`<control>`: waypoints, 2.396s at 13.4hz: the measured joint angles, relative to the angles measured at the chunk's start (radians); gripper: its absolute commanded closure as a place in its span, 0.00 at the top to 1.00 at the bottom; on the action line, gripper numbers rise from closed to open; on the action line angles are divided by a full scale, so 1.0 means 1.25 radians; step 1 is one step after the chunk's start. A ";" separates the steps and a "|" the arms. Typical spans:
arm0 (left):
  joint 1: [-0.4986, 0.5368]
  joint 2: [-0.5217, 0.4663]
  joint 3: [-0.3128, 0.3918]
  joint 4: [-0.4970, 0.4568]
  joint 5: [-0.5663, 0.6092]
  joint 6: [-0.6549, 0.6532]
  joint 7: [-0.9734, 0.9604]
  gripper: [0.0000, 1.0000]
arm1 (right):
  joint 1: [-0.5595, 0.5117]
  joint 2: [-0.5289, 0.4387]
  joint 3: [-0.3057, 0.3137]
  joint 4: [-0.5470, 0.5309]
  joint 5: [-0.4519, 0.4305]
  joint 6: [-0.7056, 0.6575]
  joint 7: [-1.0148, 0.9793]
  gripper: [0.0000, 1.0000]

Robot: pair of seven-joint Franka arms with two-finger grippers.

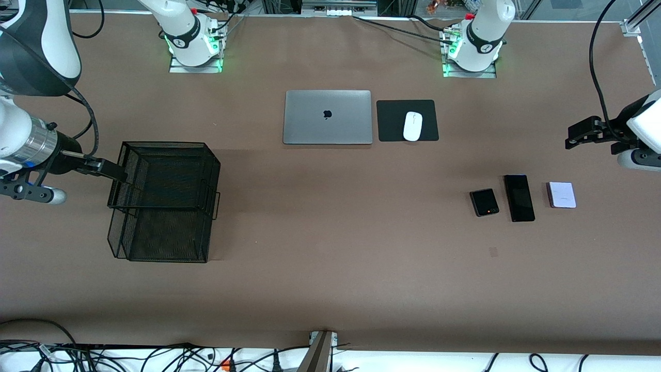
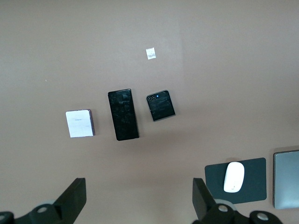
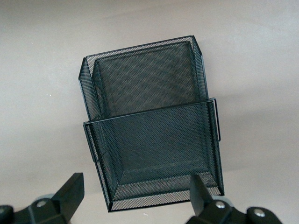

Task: Place phones with both arms
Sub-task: 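Move the left gripper over the small black flip phone, then lower the left gripper and grasp the small black flip phone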

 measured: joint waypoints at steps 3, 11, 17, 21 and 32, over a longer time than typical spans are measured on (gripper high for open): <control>0.000 -0.007 0.003 0.000 0.000 0.000 0.000 1.00 | -0.001 0.000 -0.002 0.000 0.000 0.000 0.000 1.00; 0.003 0.011 0.008 -0.026 0.011 0.011 0.000 1.00 | -0.002 0.000 -0.003 0.000 0.000 -0.003 0.000 1.00; 0.015 0.037 0.013 -0.178 0.017 0.180 0.000 1.00 | -0.002 0.000 -0.003 0.000 0.000 -0.004 0.000 1.00; 0.020 0.040 0.013 -0.303 0.017 0.344 -0.023 1.00 | -0.002 0.000 -0.004 -0.001 0.000 -0.005 0.000 1.00; -0.036 0.205 -0.010 -0.483 0.017 0.734 -0.155 1.00 | -0.002 0.000 -0.005 -0.001 0.000 -0.005 0.000 1.00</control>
